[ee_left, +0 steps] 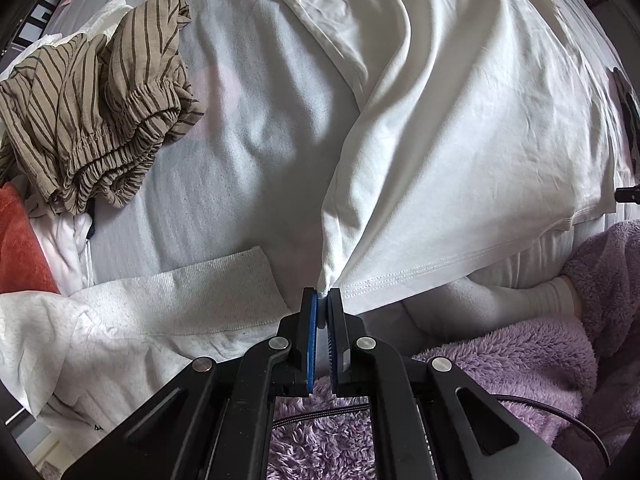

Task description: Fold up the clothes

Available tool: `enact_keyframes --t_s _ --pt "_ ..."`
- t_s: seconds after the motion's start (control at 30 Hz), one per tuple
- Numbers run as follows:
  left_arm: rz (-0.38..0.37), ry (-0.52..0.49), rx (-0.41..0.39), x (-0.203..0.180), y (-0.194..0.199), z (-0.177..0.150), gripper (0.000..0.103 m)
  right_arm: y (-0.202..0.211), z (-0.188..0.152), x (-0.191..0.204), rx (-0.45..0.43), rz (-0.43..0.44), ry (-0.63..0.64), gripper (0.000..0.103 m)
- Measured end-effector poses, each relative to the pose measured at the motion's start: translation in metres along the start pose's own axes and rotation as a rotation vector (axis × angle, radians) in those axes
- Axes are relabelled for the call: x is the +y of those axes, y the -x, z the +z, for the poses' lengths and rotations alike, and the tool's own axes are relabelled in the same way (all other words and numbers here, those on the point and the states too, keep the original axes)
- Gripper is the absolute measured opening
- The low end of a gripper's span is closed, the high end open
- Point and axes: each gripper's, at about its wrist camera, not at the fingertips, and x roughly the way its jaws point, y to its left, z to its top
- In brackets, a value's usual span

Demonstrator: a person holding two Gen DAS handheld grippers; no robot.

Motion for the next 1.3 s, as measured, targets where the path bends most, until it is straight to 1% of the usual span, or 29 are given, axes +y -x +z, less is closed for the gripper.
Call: enact_keyframes --t_s 0.03,0.07,0.13,0.2,0.23,0.27,0.33,0.37,0.47,0.53,0.57,0.63,0.67,0.7,0.77,0.83,0.9,0.97,1.0,1.03,1.07,1.1,1.3 --pt "-0.001 -0.001 -0.001 0.0 0.001 0.0 0.005 -0.001 0.002 0.003 -0.015 -0.008 0.003 0.013" --pt "-0.002 -0.001 -0.001 0.001 0.003 0.0 0.005 -0.001 0.005 0.01 -0.039 -0.022 0.018 0.009" --pt "-0.003 -0.002 -0.003 0.002 0.005 0.001 0.005 0.004 0.009 0.027 -0.087 -0.013 0.066 0.006" --pt "-0.005 -0.004 -0.002 0.003 0.007 0.001 0.005 0.008 0.011 0.046 -0.106 0.005 0.113 0.006" --pt "-0.006 -0.004 -0.001 0.003 0.007 0.002 0.005 0.008 0.014 0.054 -0.107 0.004 0.131 0.006" --pt "-0.007 -0.005 0.0 0.004 0.008 0.003 0.005 0.006 0.027 0.067 -0.1 -0.004 0.141 0.006" --pt "-0.008 -0.005 -0.001 0.005 0.009 0.004 0.005 -0.003 0.029 0.079 -0.08 -0.012 0.142 0.01" --pt "-0.01 -0.004 -0.001 0.006 0.01 0.005 0.005 -0.006 0.03 0.084 -0.071 -0.015 0.141 0.01" --pt "-0.018 -0.002 -0.001 0.008 0.012 0.007 0.005 0.001 0.032 0.079 -0.075 -0.002 0.11 0.011" --pt "-0.023 0.001 0.0 0.011 0.013 0.008 0.005 0.015 0.031 0.072 -0.103 0.011 0.085 0.012" --pt "-0.023 0.001 0.002 0.012 0.013 0.009 0.005 0.023 0.031 0.067 -0.117 0.007 0.072 0.013" --pt "-0.025 0.005 0.002 0.014 0.014 0.012 0.005 0.035 0.028 0.046 -0.128 -0.025 0.042 0.013" --pt "-0.026 0.007 0.001 0.015 0.015 0.013 0.005 0.034 0.023 0.031 -0.122 -0.044 0.025 0.014" --pt "-0.027 0.009 0.001 0.017 0.015 0.014 0.005 0.025 0.021 0.03 -0.111 -0.054 0.009 0.015" --pt "-0.031 0.015 0.0 0.018 0.017 0.016 0.005 0.032 0.022 0.003 -0.083 -0.05 -0.024 0.015" --pt "-0.033 0.019 0.0 0.019 0.018 0.017 0.005 0.015 0.019 0.0 -0.061 -0.017 -0.048 0.015" --pt "-0.034 0.023 0.002 0.019 0.02 0.017 0.005 0.001 0.021 -0.002 -0.044 -0.007 -0.06 0.015" --pt "-0.035 0.025 0.0 0.02 0.023 0.018 0.005 -0.011 0.023 -0.001 -0.023 -0.032 -0.057 0.015" --pt "-0.036 0.026 -0.001 0.02 0.025 0.018 0.005 -0.015 0.025 0.002 -0.027 -0.046 -0.052 0.015" --pt "-0.036 0.027 -0.003 0.021 0.028 0.019 0.005 -0.015 0.025 0.006 -0.036 -0.057 -0.04 0.013" --pt "-0.036 0.029 -0.004 0.022 0.03 0.02 0.005 -0.012 0.026 0.012 -0.05 -0.056 -0.015 0.008" --pt "-0.035 0.03 -0.005 0.023 0.032 0.021 0.005 -0.008 0.026 0.019 -0.069 -0.042 0.007 0.005" --pt "-0.027 0.051 -0.003 0.028 0.041 0.029 0.005 0.032 0.019 0.072 -0.186 -0.013 0.118 0.003"
